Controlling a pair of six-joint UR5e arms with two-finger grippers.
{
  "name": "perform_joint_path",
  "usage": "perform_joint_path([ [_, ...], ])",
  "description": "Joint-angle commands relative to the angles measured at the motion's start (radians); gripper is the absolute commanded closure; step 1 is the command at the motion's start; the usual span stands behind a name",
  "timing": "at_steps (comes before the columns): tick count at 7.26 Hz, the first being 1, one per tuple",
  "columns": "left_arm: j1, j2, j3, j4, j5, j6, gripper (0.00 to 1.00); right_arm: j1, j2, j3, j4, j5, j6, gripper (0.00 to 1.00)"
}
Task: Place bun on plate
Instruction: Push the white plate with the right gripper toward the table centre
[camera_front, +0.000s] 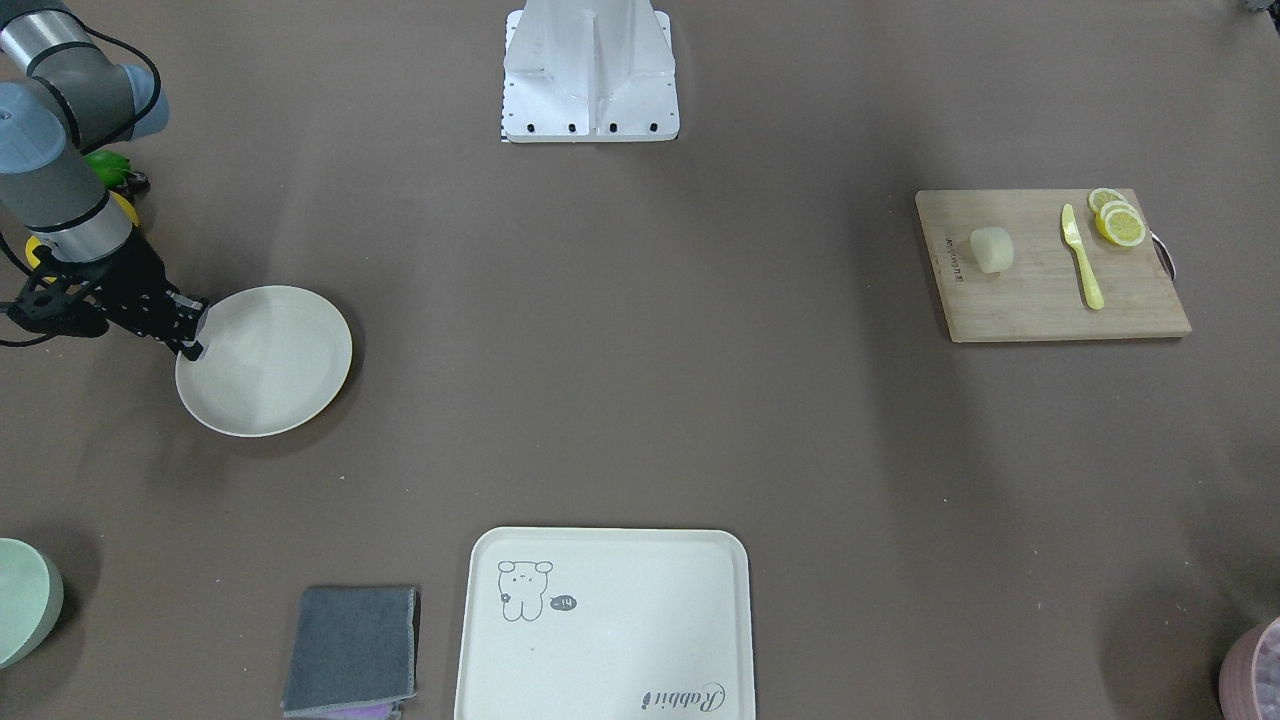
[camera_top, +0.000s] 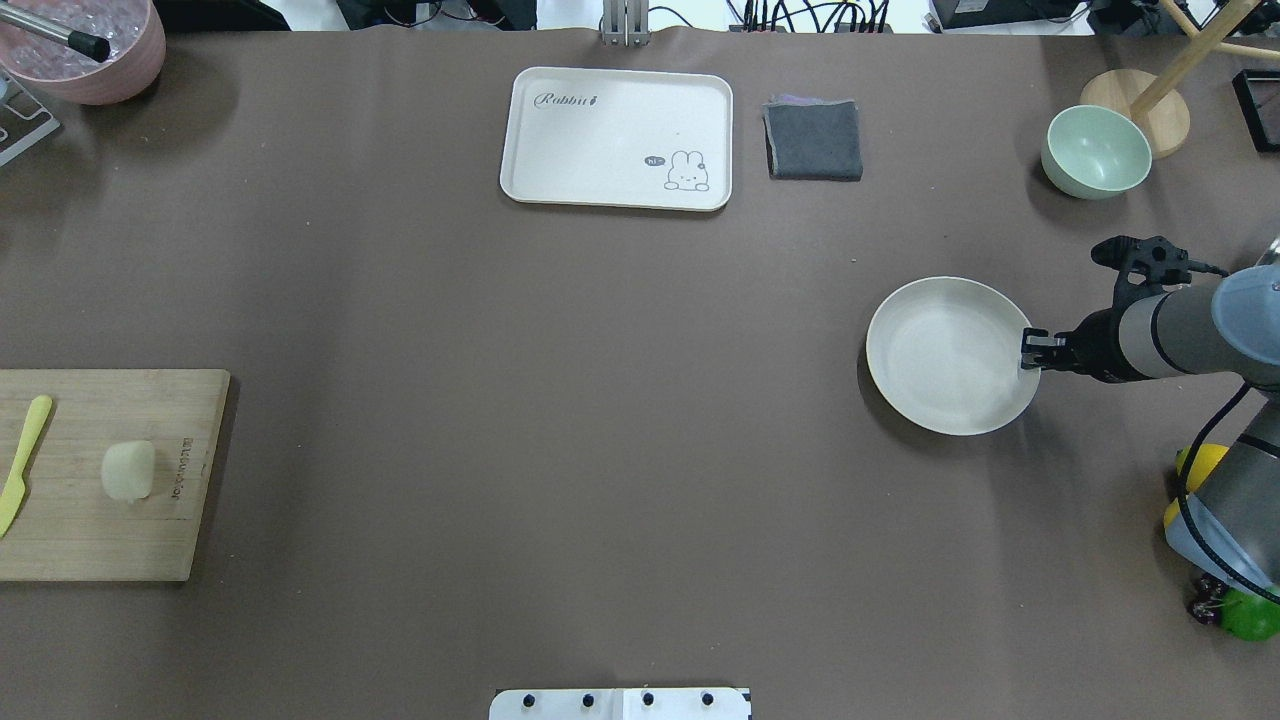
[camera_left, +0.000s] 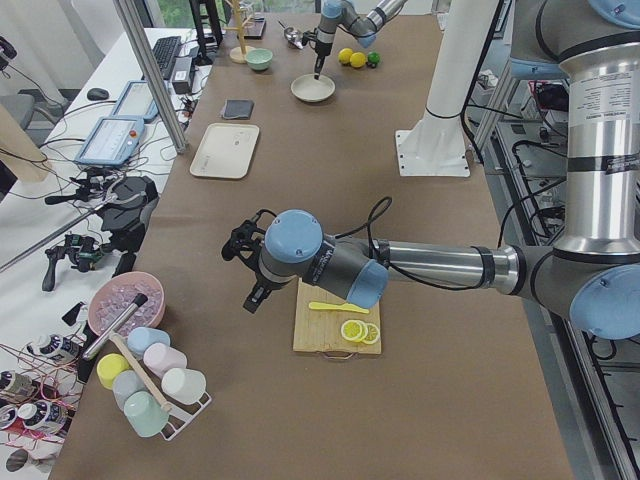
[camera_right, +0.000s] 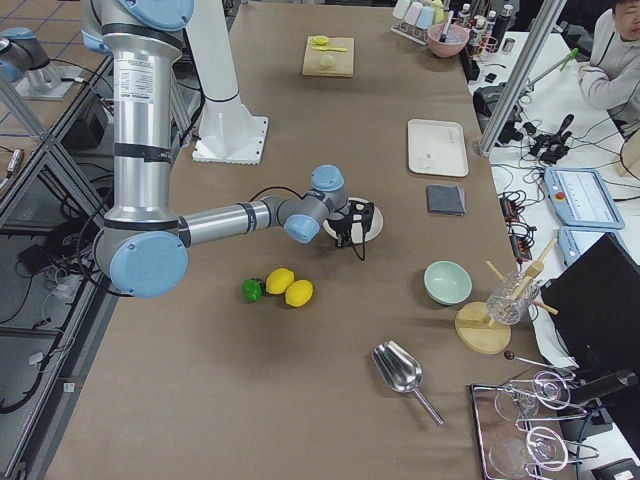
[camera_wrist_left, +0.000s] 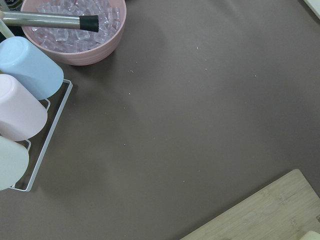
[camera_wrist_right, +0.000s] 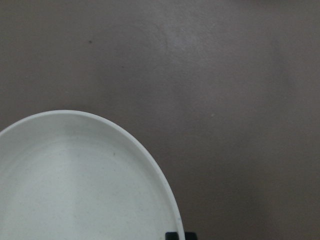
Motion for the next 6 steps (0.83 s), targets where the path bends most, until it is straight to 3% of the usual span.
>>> perform_joint_path([
  [1,0.0,0.003,-0.001,-0.002,0.0,0.001,0.02,-0.004,0.018,0.08,-0.001,0.001,0.128,1.0],
  [3,0.0,0.003,-0.001,-0.001,-0.001,-0.001,0.02,-0.063,0.127,0.086,-0.003,-0.055,0.373,1.0],
  [5,0.0,0.005,0.002,-0.001,-0.001,-0.001,0.02,-0.241,0.249,0.079,-0.026,-0.284,0.556,1.0],
  [6,0.0,0.015,0.001,-0.001,-0.001,-0.001,0.02,-0.322,0.346,0.08,-0.158,-0.37,0.607,1.0],
])
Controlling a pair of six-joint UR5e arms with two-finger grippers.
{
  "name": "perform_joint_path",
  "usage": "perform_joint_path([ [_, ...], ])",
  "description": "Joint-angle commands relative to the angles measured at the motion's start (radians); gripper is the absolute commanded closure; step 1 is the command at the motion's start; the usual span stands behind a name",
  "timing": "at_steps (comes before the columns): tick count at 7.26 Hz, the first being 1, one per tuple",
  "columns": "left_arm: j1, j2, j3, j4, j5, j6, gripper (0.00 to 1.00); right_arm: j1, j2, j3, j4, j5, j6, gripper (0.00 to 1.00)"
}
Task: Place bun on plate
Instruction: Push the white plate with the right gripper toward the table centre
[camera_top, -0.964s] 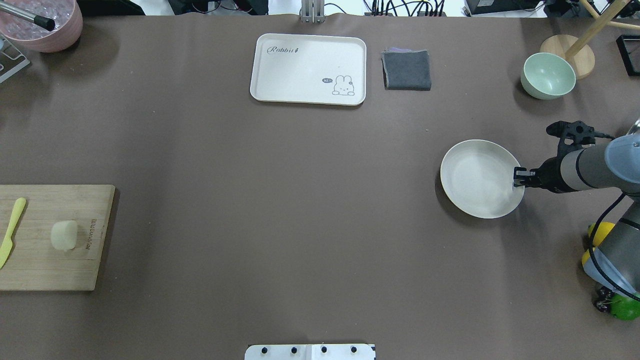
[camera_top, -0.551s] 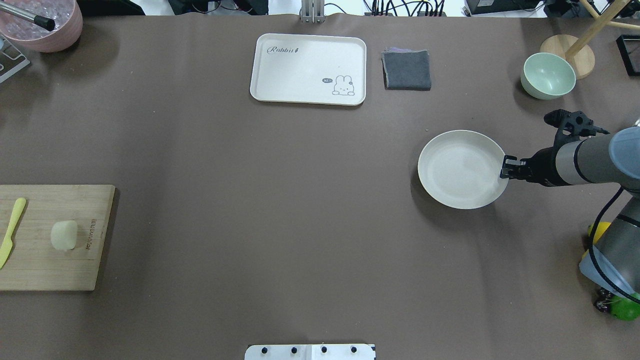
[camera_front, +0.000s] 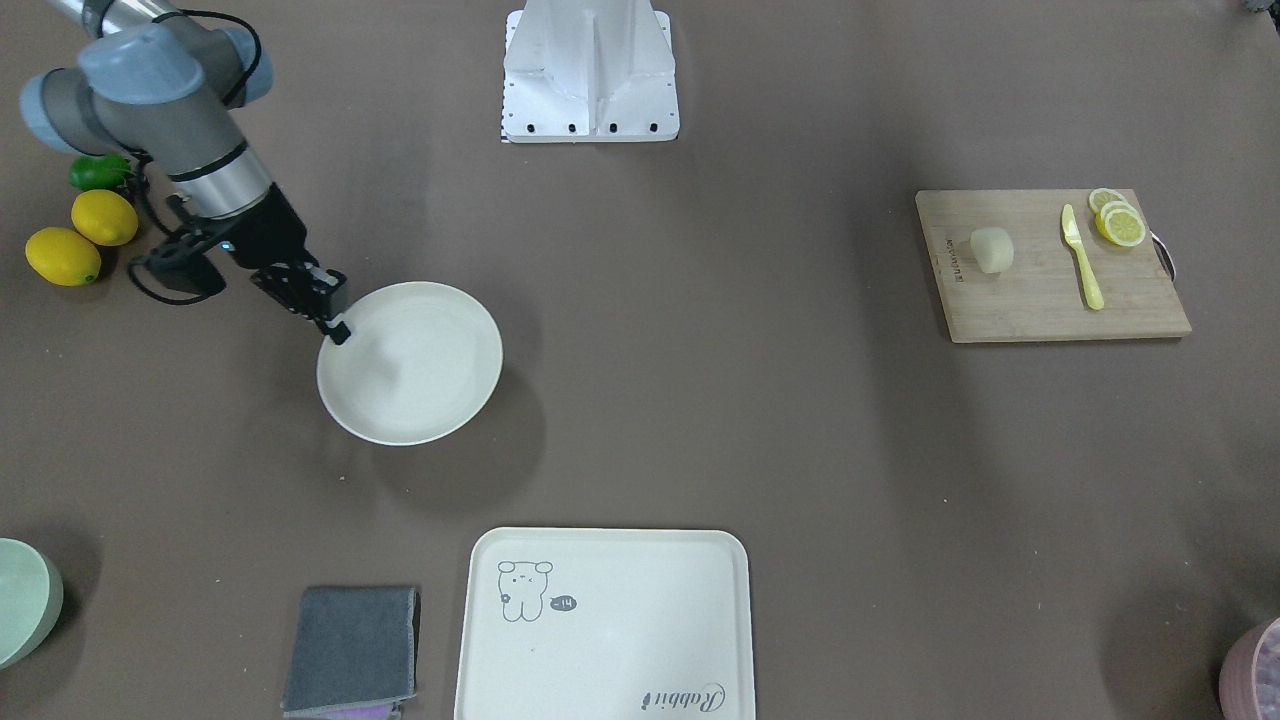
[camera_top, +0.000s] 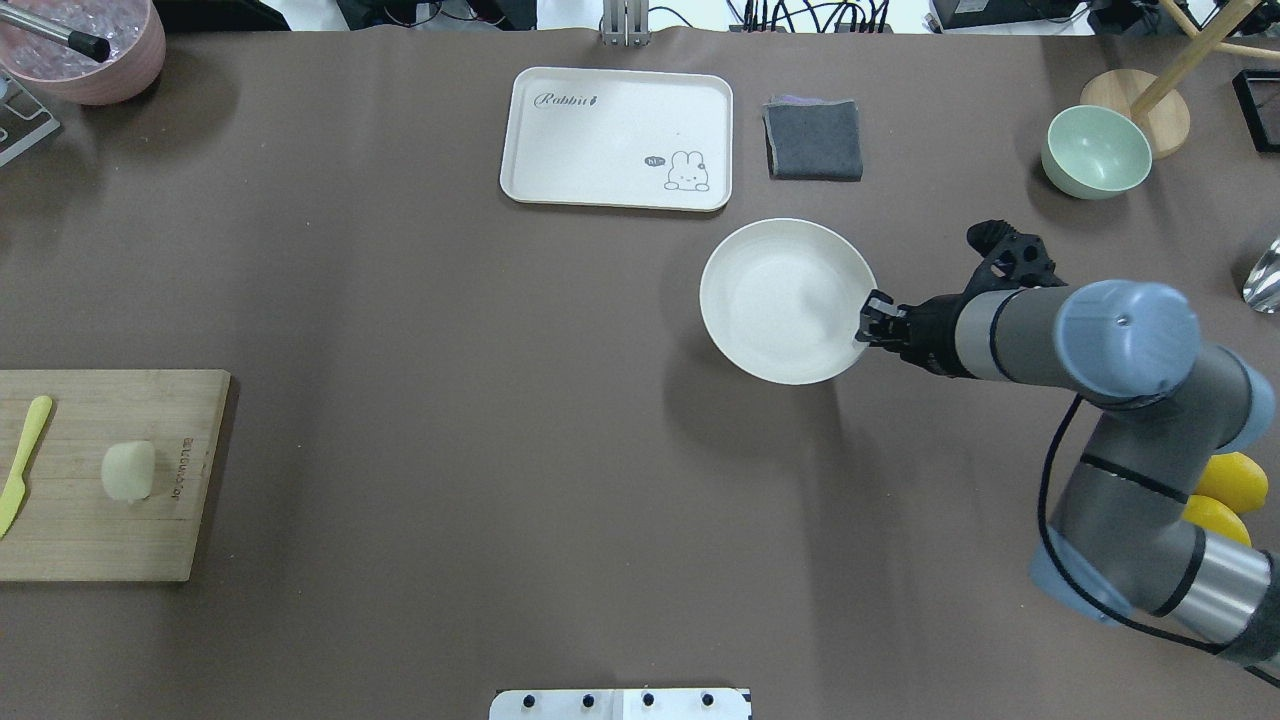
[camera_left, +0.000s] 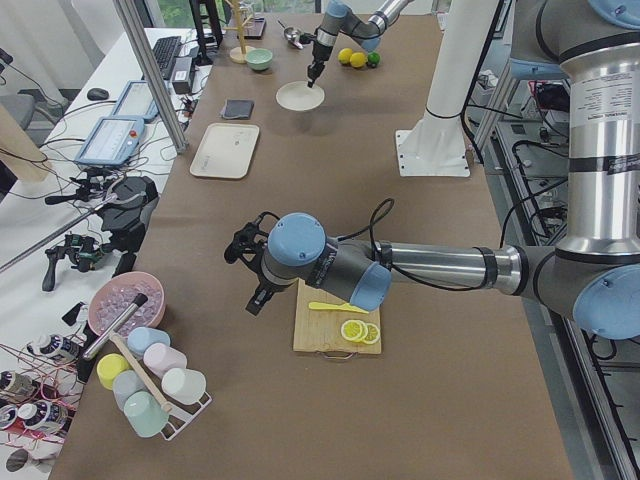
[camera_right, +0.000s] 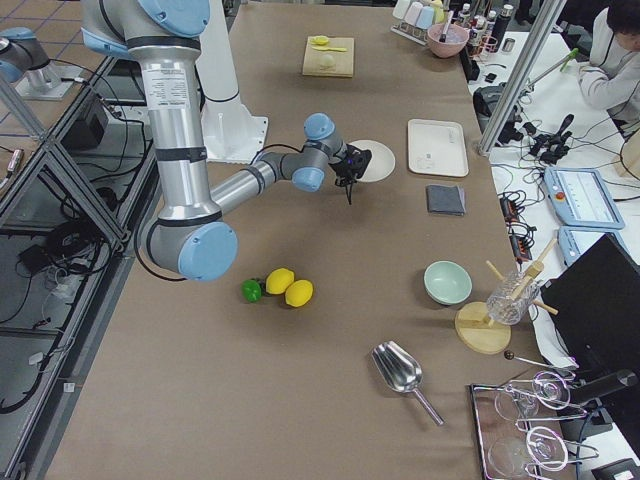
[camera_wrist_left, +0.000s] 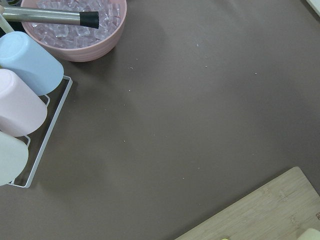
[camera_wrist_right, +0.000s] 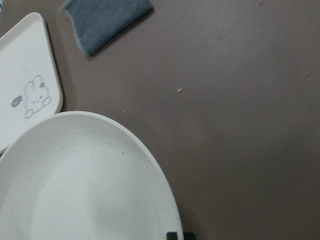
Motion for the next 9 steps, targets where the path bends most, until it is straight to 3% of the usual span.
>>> perform_joint_path([
  [1,0.0,0.013,0.0,0.0,0.0,0.0,0.02,-0.195,0.216,-0.011,-0.256,-0.204,0.157,1.0],
  [2,0.0,0.013,0.002,0.0,0.0,-0.001,0.02,-0.252,0.286,-0.028,-0.32,-0.25,0.194,1.0],
  [4,0.0,0.013,0.003,0.0,0.002,-0.003,0.02,-0.326,0.383,-0.143,-0.319,-0.344,0.243,1.0],
  [5,0.0,0.013,0.003,0.003,0.002,-0.004,0.02,-0.334,0.406,-0.184,-0.318,-0.346,0.239,1.0],
  [6,0.002,0.011,0.003,0.002,0.002,-0.019,0.02,-0.334,0.418,-0.198,-0.318,-0.346,0.234,0.94],
  [7,0.002,0.011,0.003,0.002,0.0,-0.023,0.02,-0.328,0.419,-0.199,-0.319,-0.344,0.188,0.33],
  [8,0.002,0.011,0.002,0.003,0.0,-0.026,0.02,-0.309,0.42,-0.188,-0.322,-0.335,0.124,0.0],
  [9,0.003,0.011,-0.004,0.0,-0.005,-0.059,0.02,-0.271,0.412,-0.154,-0.35,-0.277,0.083,0.0],
])
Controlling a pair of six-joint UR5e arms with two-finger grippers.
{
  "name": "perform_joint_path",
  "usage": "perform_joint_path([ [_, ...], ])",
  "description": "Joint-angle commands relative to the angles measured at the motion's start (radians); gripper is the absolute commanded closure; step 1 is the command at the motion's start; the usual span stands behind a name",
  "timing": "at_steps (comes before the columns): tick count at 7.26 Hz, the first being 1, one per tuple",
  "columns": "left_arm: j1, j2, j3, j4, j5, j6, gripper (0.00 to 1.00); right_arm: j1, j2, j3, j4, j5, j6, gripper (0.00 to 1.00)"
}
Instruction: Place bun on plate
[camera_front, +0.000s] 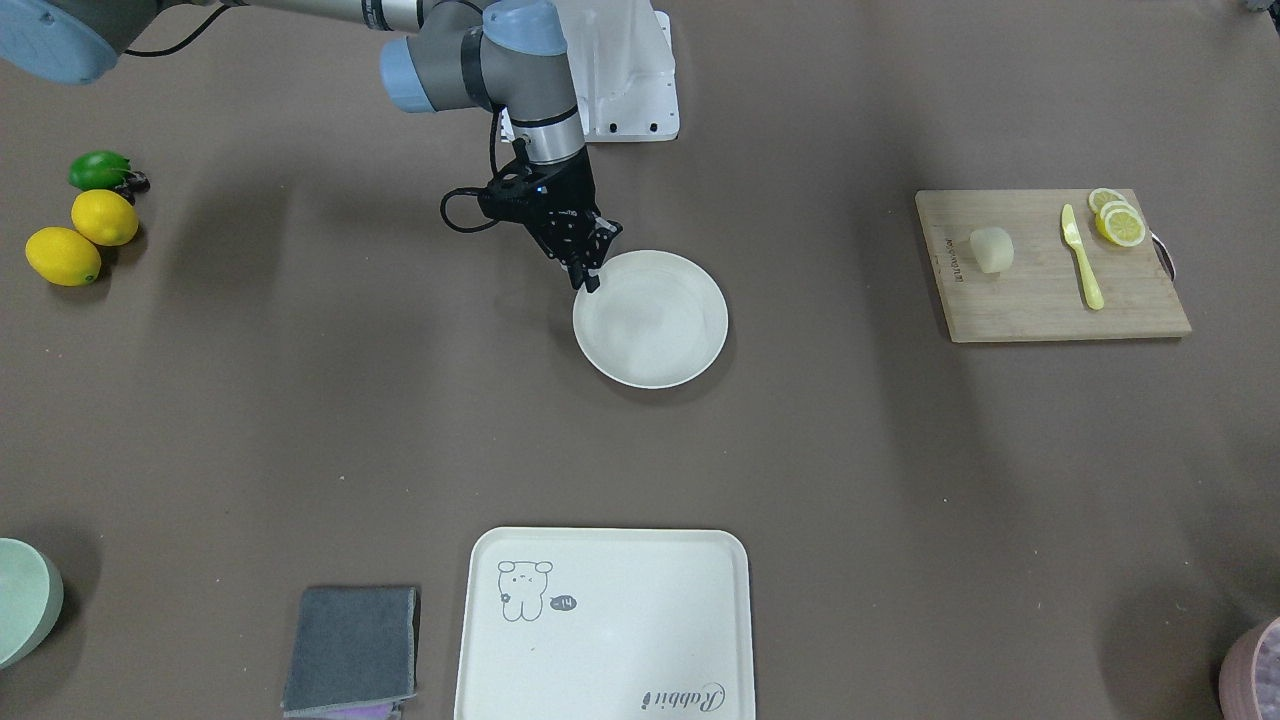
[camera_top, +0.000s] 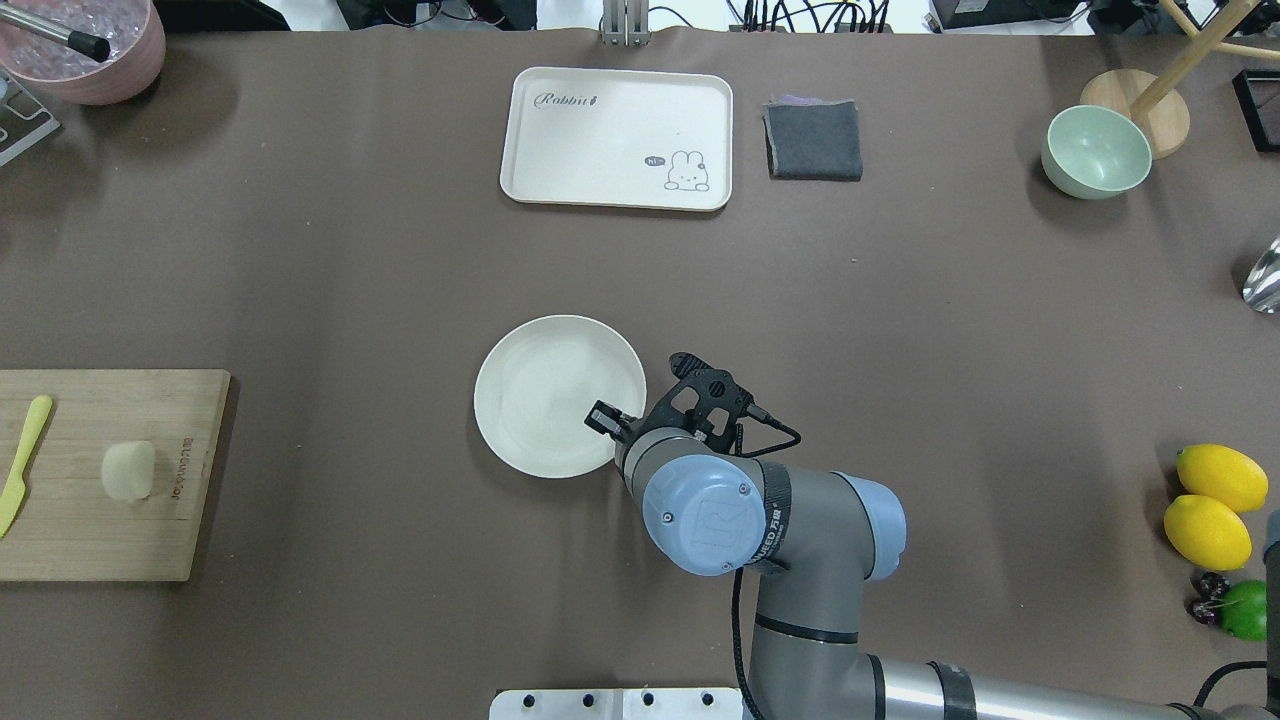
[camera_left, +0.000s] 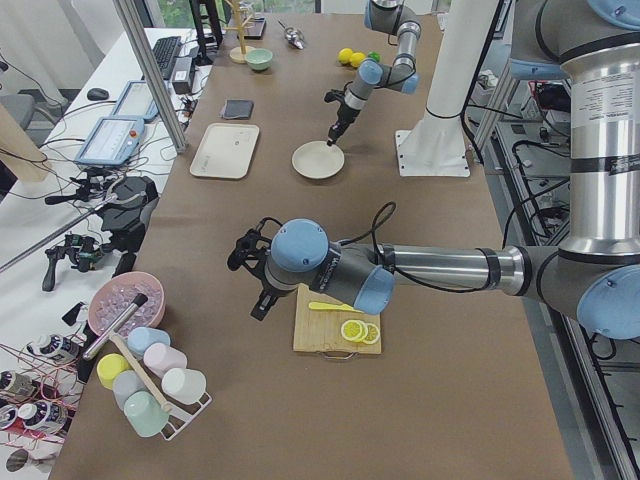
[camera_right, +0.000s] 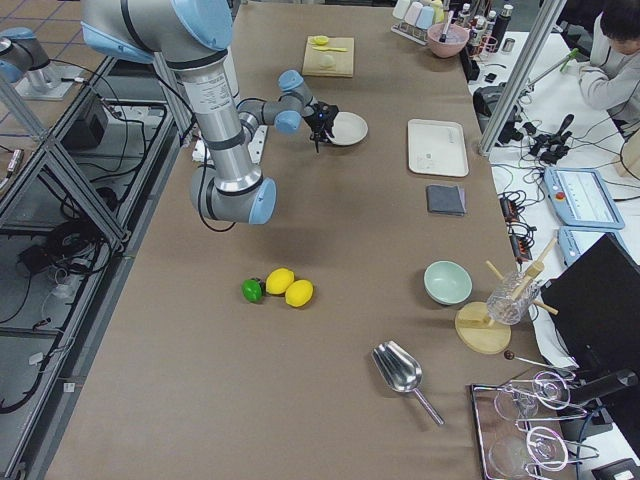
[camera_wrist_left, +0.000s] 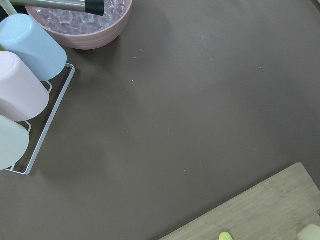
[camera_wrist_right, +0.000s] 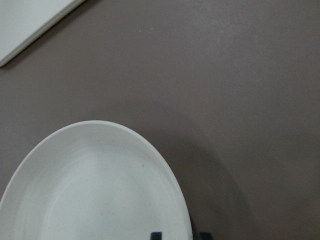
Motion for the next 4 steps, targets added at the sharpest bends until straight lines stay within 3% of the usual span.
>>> perform_joint_path([
  [1,0.004,0.0,-0.014,-0.008,-0.055,-0.104,0.02,0.095,-0.006,0.116,-0.147,0.152,-0.111,0.0],
  [3,0.123,0.004,-0.115,-0.011,-0.039,-0.389,0.02,0.266,-0.079,0.28,-0.295,0.367,-0.281,0.0],
  [4,0.204,0.027,-0.185,-0.013,0.032,-0.501,0.02,0.391,-0.16,0.339,-0.295,0.494,-0.432,0.0],
])
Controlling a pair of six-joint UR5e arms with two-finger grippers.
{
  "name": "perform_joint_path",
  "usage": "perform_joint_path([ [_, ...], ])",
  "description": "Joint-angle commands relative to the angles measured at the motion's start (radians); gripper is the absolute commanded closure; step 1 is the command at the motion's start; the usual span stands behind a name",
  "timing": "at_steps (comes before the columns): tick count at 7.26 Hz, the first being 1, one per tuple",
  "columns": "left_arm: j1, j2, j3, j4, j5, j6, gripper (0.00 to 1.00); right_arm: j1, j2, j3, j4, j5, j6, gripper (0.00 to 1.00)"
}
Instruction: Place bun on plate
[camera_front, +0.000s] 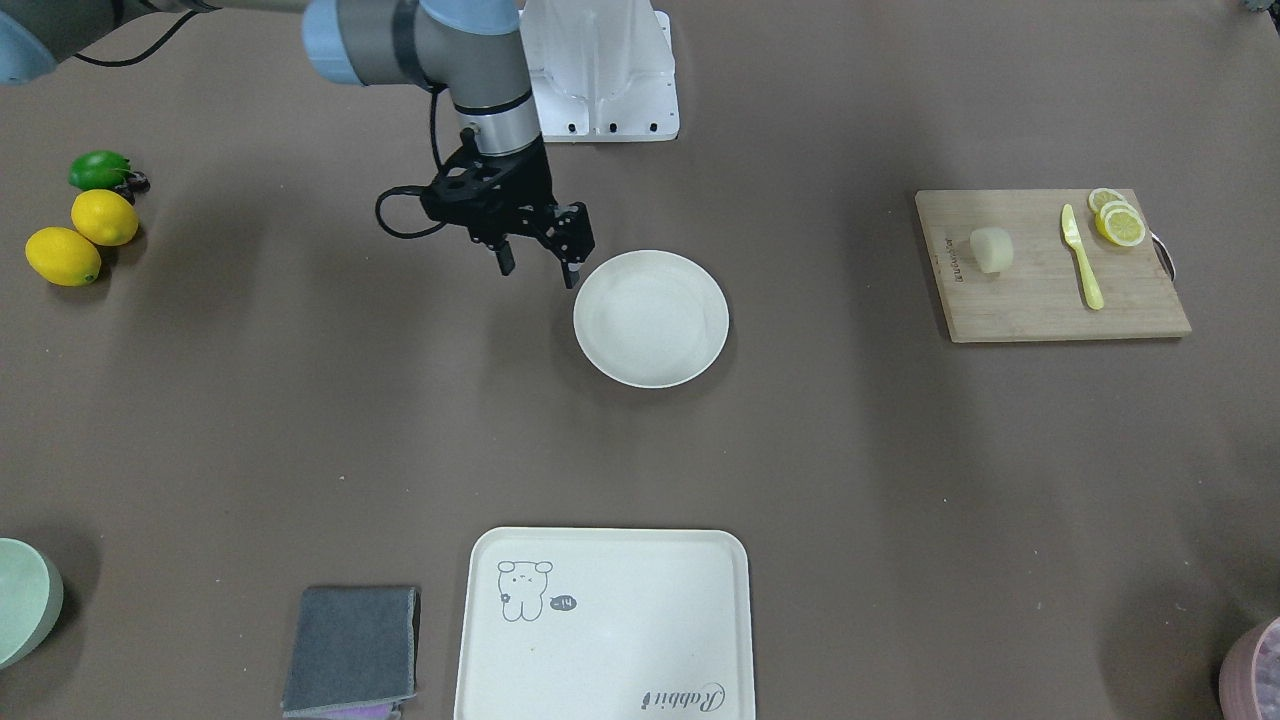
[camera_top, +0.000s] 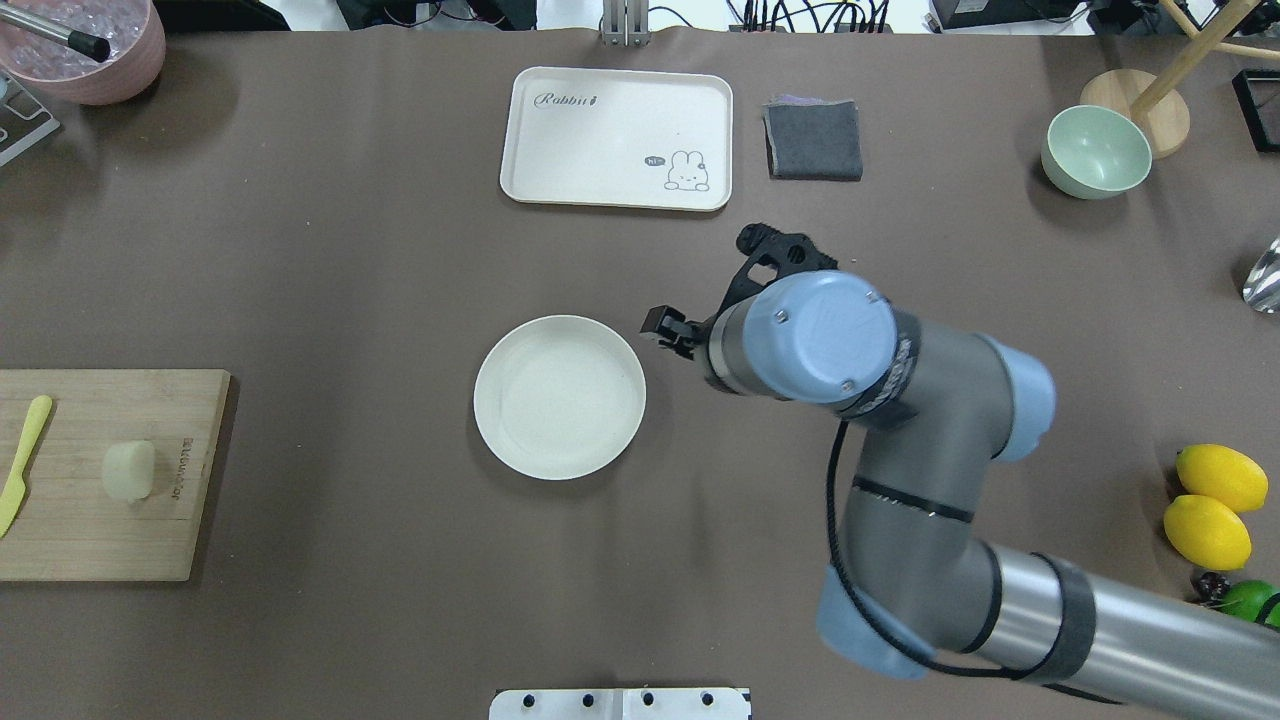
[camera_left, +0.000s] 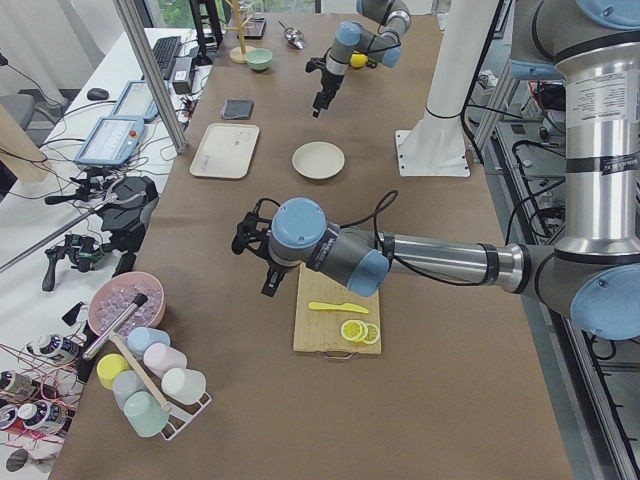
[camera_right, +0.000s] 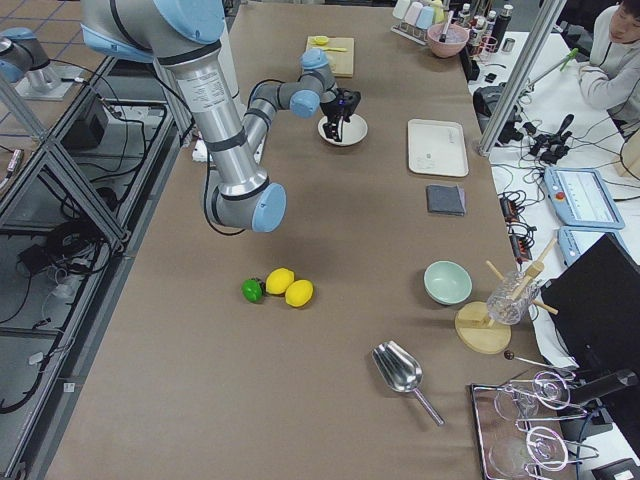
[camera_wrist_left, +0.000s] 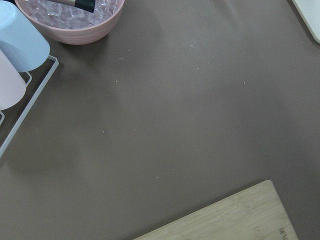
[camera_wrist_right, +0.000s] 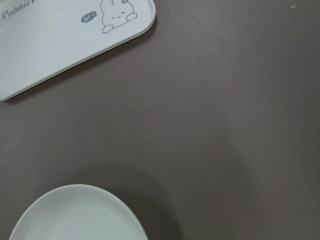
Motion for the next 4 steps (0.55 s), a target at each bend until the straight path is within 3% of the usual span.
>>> perform_joint_path([
  [1,0.192,0.046,-0.151,-0.002,0.148,-0.277,0.03,0.262,-0.166,0.122,-0.034,0.28,-0.302,0.0],
  [2,0.283,0.06,-0.199,-0.002,0.225,-0.375,0.03,0.374,-0.245,0.153,-0.034,0.379,-0.446,0.0],
  [4,0.435,0.066,-0.207,-0.005,0.386,-0.497,0.03,0.666,-0.502,0.182,-0.031,0.578,-0.96,0.0],
])
